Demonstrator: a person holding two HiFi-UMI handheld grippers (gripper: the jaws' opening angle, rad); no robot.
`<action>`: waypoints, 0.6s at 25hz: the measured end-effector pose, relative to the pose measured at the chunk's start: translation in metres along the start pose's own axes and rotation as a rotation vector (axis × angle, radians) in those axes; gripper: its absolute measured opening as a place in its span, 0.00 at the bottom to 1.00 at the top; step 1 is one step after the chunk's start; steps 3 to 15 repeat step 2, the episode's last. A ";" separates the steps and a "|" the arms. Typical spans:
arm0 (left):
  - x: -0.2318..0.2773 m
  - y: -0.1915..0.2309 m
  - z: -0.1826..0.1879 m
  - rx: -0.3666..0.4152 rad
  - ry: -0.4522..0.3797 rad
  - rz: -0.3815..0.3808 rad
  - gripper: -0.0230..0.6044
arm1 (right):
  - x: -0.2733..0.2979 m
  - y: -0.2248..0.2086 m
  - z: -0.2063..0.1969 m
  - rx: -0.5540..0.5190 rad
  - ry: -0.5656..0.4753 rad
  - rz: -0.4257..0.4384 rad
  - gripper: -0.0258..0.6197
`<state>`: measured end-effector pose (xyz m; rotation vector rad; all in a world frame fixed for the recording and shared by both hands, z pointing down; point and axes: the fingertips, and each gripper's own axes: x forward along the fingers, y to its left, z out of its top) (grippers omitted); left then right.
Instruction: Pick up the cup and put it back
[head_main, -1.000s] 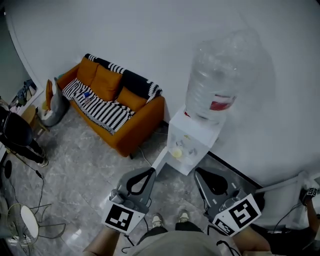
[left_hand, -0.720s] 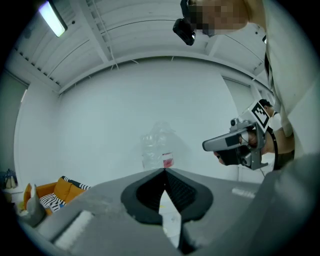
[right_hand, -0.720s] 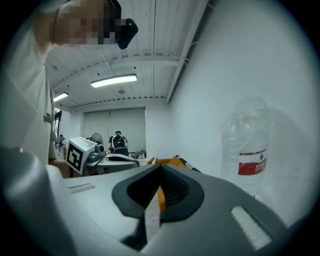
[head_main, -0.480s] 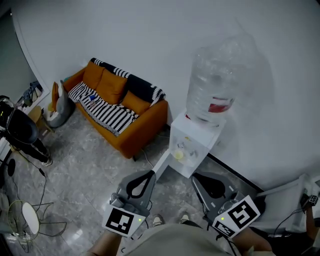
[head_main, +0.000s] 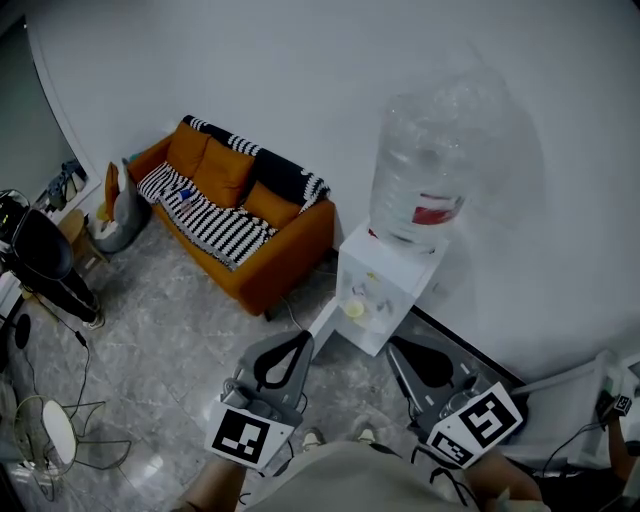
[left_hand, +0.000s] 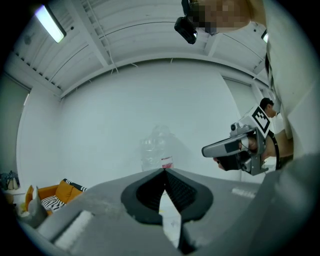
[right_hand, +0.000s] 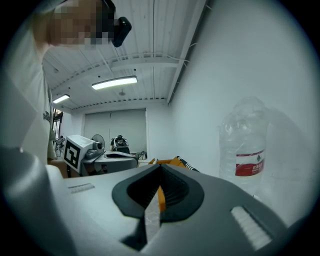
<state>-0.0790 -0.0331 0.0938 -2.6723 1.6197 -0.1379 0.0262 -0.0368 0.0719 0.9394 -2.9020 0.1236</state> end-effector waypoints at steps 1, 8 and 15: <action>0.001 -0.001 0.002 -0.003 -0.005 -0.001 0.04 | -0.001 0.000 0.000 0.001 -0.001 -0.001 0.04; 0.001 -0.003 0.003 -0.006 -0.009 -0.002 0.04 | -0.001 0.000 0.000 0.002 -0.002 -0.002 0.04; 0.001 -0.003 0.003 -0.006 -0.009 -0.002 0.04 | -0.001 0.000 0.000 0.002 -0.002 -0.002 0.04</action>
